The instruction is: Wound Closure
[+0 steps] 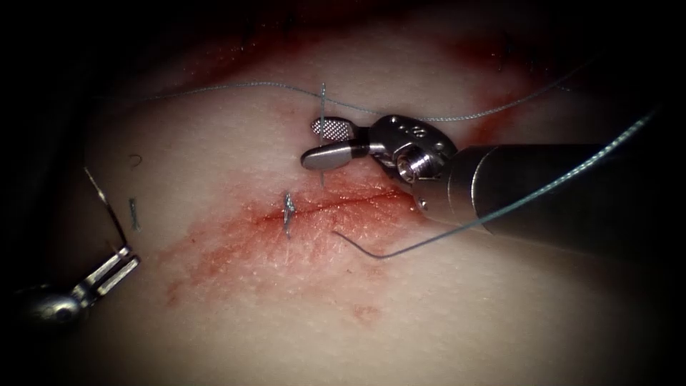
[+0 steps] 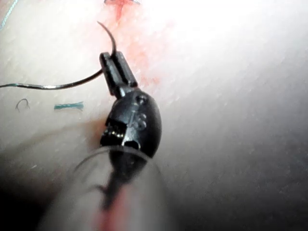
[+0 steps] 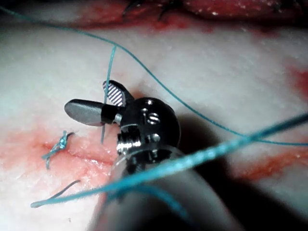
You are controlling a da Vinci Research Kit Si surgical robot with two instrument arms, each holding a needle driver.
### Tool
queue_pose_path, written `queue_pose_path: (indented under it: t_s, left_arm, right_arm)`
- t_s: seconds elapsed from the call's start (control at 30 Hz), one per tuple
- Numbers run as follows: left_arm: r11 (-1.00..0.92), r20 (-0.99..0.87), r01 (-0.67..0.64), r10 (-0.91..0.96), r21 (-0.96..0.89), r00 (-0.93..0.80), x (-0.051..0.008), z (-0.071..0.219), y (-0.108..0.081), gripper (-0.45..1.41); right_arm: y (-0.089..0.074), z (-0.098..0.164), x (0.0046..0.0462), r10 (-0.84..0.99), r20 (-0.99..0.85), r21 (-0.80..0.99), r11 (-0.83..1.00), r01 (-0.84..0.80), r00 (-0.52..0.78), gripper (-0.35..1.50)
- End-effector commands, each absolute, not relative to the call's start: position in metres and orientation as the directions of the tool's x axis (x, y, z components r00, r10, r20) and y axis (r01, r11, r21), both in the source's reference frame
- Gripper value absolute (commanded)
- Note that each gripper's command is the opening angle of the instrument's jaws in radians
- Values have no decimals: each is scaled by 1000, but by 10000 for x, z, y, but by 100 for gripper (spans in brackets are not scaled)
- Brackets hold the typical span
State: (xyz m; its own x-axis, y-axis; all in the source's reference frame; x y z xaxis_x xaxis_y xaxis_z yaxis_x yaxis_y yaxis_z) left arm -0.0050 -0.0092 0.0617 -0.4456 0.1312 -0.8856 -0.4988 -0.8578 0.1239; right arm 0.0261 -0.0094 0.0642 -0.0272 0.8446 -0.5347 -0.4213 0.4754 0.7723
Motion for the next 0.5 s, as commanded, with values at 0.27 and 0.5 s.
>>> queue_pose_path:
  t_s: [0.27, 0.5]
  left_arm:
    - [-858, -886, -498, 132, 122, -444, -55, 624, -96, -45]
    - [-858, -886, -498, 132, 122, -444, -56, 624, -96, -45]
  right_arm:
    - [-113, 629, 196, 827, -514, 704, 558, -440, 225, 109]
    - [-143, 603, 160, 595, -673, 543, 801, -252, 440, 106]
